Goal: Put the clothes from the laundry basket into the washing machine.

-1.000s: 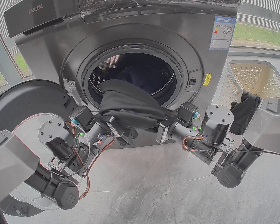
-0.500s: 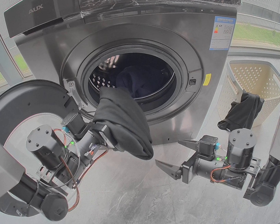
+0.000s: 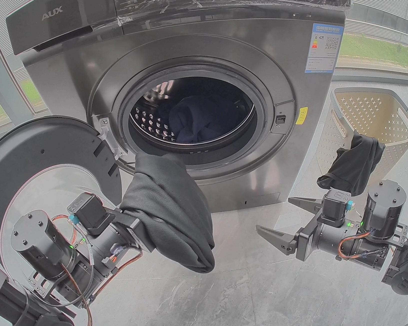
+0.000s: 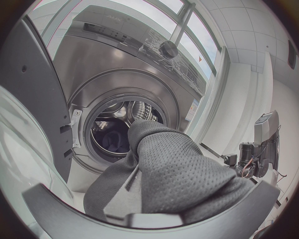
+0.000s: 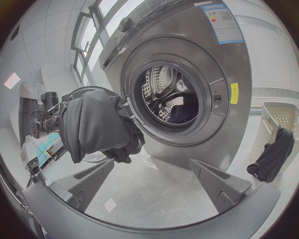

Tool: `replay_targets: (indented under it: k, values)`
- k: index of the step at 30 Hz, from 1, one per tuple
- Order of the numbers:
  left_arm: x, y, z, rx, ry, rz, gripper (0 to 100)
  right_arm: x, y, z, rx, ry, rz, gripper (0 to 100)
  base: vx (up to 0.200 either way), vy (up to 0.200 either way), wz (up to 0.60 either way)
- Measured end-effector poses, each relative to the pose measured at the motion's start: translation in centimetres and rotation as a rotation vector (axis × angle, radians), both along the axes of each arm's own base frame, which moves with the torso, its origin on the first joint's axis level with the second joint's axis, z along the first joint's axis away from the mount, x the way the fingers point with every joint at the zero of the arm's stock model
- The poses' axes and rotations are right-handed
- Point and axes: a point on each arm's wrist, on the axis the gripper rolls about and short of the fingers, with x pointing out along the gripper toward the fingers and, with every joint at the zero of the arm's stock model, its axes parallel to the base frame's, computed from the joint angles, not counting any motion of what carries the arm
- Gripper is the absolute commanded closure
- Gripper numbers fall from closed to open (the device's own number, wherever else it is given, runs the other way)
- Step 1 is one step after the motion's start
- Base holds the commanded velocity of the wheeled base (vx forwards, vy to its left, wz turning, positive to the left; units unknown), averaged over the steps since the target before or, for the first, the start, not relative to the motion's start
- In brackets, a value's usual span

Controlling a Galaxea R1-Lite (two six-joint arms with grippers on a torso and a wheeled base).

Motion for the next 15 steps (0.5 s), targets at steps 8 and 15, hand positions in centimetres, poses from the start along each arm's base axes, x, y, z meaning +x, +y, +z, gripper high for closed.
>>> replay_targets:
  k: [8,15]
  values:
    - [-0.65,0.47,-0.58,0.046,0.006,0.006,100,0.27,-0.27,0.24,0.007,-0.008,-0.013,0,0.000,0.000,0.00]
    - [-0.69,0.53,-0.68,0.050,0.009,0.006,100,0.26,-0.19,0.22,0.010,-0.005,-0.011,0,0.029,0.000,0.00]
